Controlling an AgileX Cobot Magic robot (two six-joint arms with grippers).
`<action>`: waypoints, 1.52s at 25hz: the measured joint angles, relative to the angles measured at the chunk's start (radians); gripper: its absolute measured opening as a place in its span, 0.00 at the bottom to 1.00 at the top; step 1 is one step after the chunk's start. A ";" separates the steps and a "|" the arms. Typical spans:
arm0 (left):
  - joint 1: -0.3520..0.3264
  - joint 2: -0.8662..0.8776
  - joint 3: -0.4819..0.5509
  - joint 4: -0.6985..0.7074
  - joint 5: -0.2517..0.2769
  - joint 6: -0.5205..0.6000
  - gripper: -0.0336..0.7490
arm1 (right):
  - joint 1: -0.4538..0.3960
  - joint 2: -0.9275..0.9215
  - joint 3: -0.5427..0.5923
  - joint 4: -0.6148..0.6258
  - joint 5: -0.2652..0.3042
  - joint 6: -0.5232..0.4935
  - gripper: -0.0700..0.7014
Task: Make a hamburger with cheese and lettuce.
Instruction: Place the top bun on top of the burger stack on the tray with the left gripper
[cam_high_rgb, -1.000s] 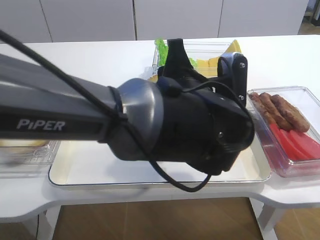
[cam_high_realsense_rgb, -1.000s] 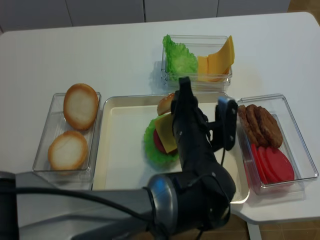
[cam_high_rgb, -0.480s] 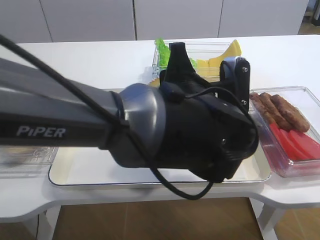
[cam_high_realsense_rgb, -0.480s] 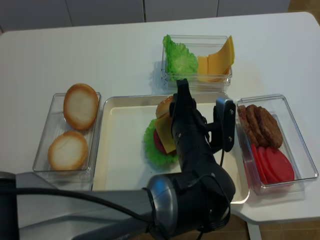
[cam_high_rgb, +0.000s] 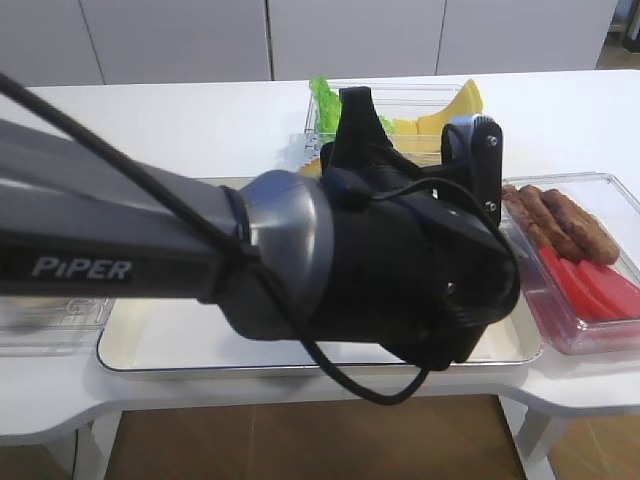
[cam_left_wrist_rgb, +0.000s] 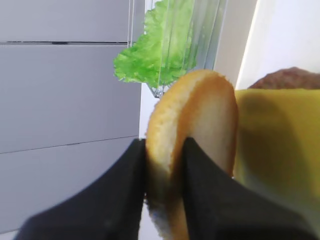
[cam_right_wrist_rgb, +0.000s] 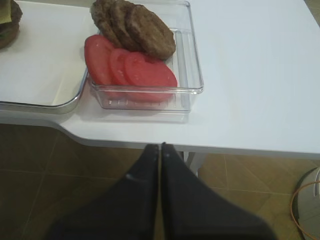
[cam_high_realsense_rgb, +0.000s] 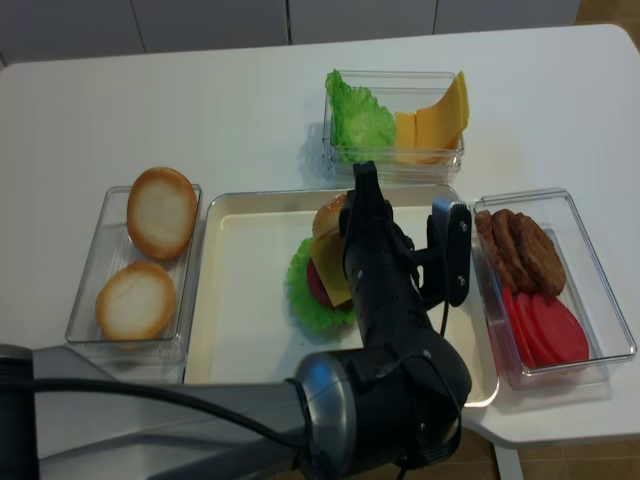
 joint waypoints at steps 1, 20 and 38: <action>0.000 0.000 0.000 0.000 0.000 -0.003 0.24 | 0.000 0.000 0.000 0.000 0.000 0.000 0.12; -0.002 0.000 0.000 -0.037 0.000 -0.012 0.24 | 0.000 0.000 0.000 0.000 0.000 0.002 0.12; -0.018 0.000 0.000 -0.061 0.008 -0.012 0.25 | 0.000 0.000 0.000 0.000 0.000 0.002 0.12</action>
